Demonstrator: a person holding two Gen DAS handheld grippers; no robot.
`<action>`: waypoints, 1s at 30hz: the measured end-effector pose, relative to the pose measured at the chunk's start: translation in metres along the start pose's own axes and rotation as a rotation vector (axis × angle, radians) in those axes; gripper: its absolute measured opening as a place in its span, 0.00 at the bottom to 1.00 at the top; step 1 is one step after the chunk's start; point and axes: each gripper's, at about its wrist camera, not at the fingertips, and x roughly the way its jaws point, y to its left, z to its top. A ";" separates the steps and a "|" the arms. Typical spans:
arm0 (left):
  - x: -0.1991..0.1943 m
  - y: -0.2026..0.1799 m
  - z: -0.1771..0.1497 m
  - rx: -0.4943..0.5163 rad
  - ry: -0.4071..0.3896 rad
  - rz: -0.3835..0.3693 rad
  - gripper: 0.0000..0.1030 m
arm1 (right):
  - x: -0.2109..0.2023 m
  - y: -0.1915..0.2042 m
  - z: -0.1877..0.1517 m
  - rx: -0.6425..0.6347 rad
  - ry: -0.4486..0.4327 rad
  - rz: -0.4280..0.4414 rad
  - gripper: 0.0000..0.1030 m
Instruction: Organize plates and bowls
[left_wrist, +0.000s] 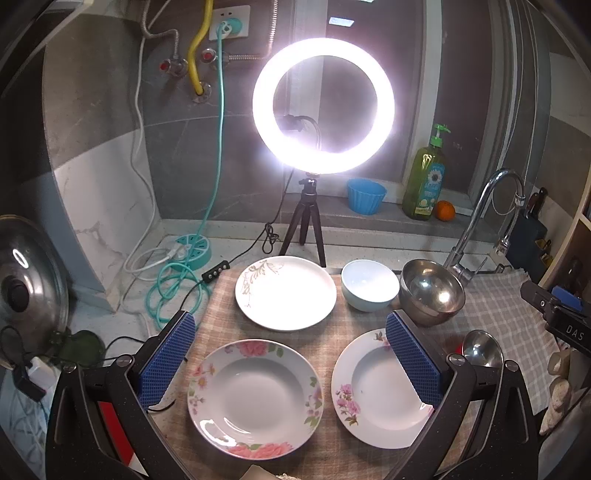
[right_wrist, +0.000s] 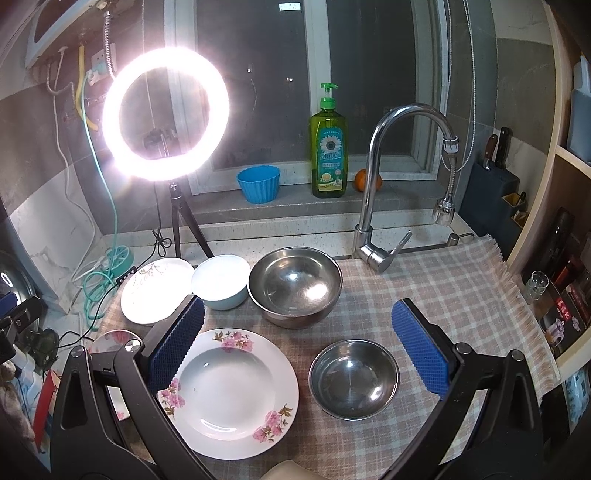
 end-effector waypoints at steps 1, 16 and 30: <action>0.001 0.000 0.000 0.000 0.003 -0.002 0.99 | 0.001 0.000 0.001 0.000 0.000 -0.002 1.00; 0.034 -0.002 -0.004 0.023 0.085 -0.048 0.99 | 0.020 -0.016 -0.014 0.064 0.065 0.044 1.00; 0.104 -0.011 -0.019 0.026 0.329 -0.225 0.77 | 0.042 -0.040 -0.069 0.100 0.288 0.130 0.58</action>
